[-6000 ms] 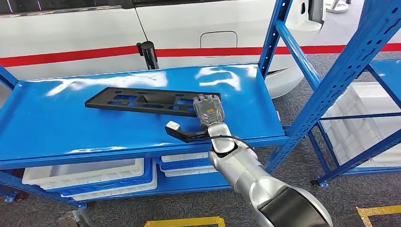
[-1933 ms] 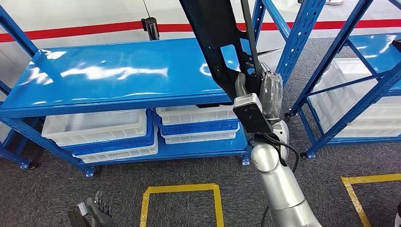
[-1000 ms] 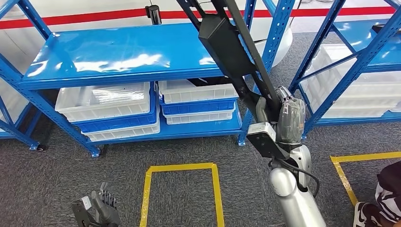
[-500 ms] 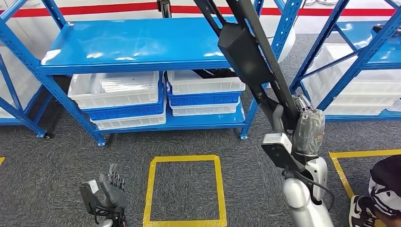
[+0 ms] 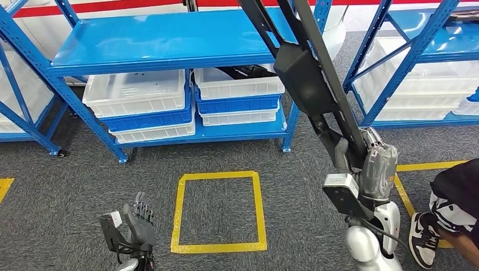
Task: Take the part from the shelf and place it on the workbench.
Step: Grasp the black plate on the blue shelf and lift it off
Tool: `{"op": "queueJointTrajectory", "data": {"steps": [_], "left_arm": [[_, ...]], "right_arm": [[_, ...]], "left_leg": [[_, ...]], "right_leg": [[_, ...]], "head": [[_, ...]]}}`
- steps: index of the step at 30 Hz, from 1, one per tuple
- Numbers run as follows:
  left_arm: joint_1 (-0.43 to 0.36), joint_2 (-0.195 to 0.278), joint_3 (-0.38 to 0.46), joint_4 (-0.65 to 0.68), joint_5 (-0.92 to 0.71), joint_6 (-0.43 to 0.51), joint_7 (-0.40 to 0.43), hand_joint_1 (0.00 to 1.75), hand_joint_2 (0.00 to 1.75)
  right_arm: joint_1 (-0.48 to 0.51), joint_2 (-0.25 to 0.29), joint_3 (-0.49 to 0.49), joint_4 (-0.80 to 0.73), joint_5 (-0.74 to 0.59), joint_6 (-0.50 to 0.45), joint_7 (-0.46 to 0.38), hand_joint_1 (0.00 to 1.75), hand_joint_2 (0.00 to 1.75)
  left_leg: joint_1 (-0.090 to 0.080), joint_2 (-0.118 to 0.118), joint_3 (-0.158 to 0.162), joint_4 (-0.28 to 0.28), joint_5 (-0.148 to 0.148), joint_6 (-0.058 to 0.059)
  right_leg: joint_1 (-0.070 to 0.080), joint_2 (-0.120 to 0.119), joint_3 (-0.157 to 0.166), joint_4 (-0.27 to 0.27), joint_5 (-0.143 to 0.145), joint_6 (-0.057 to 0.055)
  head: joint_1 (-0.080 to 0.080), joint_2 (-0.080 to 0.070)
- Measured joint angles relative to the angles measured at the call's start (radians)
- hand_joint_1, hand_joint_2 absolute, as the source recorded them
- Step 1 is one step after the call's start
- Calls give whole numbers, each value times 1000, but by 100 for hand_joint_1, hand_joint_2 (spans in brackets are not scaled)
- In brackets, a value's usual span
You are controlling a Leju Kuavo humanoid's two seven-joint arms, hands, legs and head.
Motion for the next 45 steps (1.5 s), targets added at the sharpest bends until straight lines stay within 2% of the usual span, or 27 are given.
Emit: {"op": "queueJointTrajectory", "data": {"steps": [1,3,5,7,9,11,13,15,17,19,20,21,22,24,25,27,28,30,32,33,35,37,39,40,42,44,45], "left_arm": [[0,1,-3,0,2,0,0,0,0],[1,2,-7,0,8,0,0,0,0],[0,2,-9,-1,14,0,0,0,0],[0,5,-12,-6,20,0,0,0,0],[0,7,-16,-11,24,1,-1,0,0],[1,9,-20,-12,28,2,-1,0,0],[0,9,-22,-13,29,3,-2,0,0],[0,9,-23,-13,29,3,-1,0,0],[-1,9,-24,-13,29,4,-1,0,0],[4,9,-25,-13,34,7,-1,0,0],[7,9,-25,-13,37,8,0,0,0],[10,9,-23,-13,40,8,0,0,0],[11,10,-23,-14,41,7,0,0,0],[16,11,-22,-16,41,3,-1,0,0],[20,12,-22,-17,41,1,-1,0,0],[32,15,-21,-17,41,0,-1,0,0],[37,17,-21,-17,40,0,-1,0,0],[44,20,-21,-17,38,-3,-1,0,0],[44,22,-22,-17,37,-10,-1,0,0],[44,23,-22,-17,37,-13,-1,0,0],[44,24,-23,-19,37,-15,-1,0,0],[43,24,-23,-24,38,-18,-1,0,0],[42,24,-24,-33,38,-21,-1,0,0],[42,24,-24,-36,38,-21,-1,0,0],[43,24,-23,-40,39,-22,-1,0,0],[42,22,-24,-44,40,-22,-2,0,0],[43,21,-24,-46,40,-22,-2,0,0]], "right_arm": [[10,-1,-2,-1,-6,-3,-6,175,175],[23,-4,-6,-1,-14,-6,-13,175,175],[27,-5,-7,-1,-19,-8,-19,175,175],[27,-5,-9,-2,-20,-10,-25,175,175],[26,-4,-10,-2,-20,-12,-31,175,175],[28,-4,-10,-3,-21,-12,-34,175,175],[29,-4,-11,-4,-22,-12,-34,175,175],[30,-4,-12,-4,-22,-12,-35,175,175],[27,-5,-13,-4,-22,-13,-35,175,175],[25,-5,-15,-4,-28,-11,-37,175,175],[23,-5,-15,-4,-32,-11,-38,175,175],[21,-5,-15,-4,-36,-10,-38,175,175],[17,-6,-15,-4,-38,-10,-38,175,175],[14,-6,-15,-5,-39,-10,-38,175,175],[15,-6,-15,-6,-40,-10,-38,175,175],[19,-6,-15,-7,-41,-10,-38,175,175],[22,-6,-15,-7,-41,-11,-38,175,175],[25,-6,-15,-8,-43,-12,-38,175,175],[29,-6,-15,-11,-44,-13,-39,175,175],[33,-5,-15,-13,-44,-13,-39,175,175],[44,-5,-18,-17,-44,-13,-39,175,175],[54,-5,-22,-23,-44,-13,-40,175,175],[60,-5,-26,-30,-47,-13,-43,175,175],[62,-5,-27,-33,-50,-13,-44,175,175],[66,-5,-31,-37,-55,-13,-47,175,175],[73,-7,-38,-41,-62,-13,-50,175,175],[76,-8,-42,-42,-67,-13,-53,175,175]], "left_leg": [[1,0,-5,60,-25,-2],[2,0,27,87,-13,0],[0,-2,121,-14,20,15],[-7,-5,212,-143,13,32],[-17,-6,239,-194,4,43],[-21,-3,234,-215,32,57],[-18,2,232,-240,58,67],[-18,3,233,-244,63,67],[-18,3,221,-245,74,72],[-16,3,167,-242,115,70],[-14,4,136,-237,136,64],[-12,5,106,-228,154,56],[-12,5,86,-217,163,47],[-14,4,62,-203,180,33],[-14,4,55,-202,190,28],[-10,1,46,-202,201,21],[-6,1,39,-190,180,16],[1,-1,16,-108,82,5],[5,-1,-6,26,-8,-4],[6,-1,-8,77,-20,-6],[7,-1,32,84,12,-6],[7,-2,132,-33,38,3],[0,-4,213,-151,19,14],[-5,-5,227,-178,7,19],[-10,-5,228,-197,17,32],[-9,-1,230,-221,41,49],[-8,0,228,-231,52,55]], "right_leg": [[2,0,-13,1,10,0],[5,1,-39,6,27,2],[7,4,-61,10,43,6],[8,5,-72,9,59,15],[4,4,-76,5,74,32],[5,3,-83,4,79,44],[10,4,-93,13,68,45],[10,4,-97,20,58,43],[11,5,-115,61,18,35],[3,5,-136,188,-43,48],[-5,5,-120,214,-48,64],[-13,5,-81,200,-42,82],[-13,5,-25,124,-37,88],[-6,7,32,28,-50,77],[1,8,36,12,-56,66],[-5,6,16,16,-40,45],[-8,4,9,17,-30,32],[-11,1,-7,17,-9,11],[-7,1,-32,17,10,3],[-6,1,-45,17,19,3],[-5,2,-68,18,37,8],[-5,3,-83,18,51,17],[-4,3,-90,17,65,30],[-4,2,-92,15,71,38],[-2,1,-94,10,81,53],[3,2,-114,40,58,55],[5,2,-137,88,29,50]], "head": [[0,0],[0,0],[0,0],[1,0],[0,0],[-1,0],[0,0],[1,0],[3,0],[6,0],[7,0],[8,0],[9,0],[7,0],[6,0],[4,0],[3,0],[2,0],[2,0],[2,0],[2,0],[1,0],[2,0],[2,0],[2,0],[6,0],[7,0]]}}
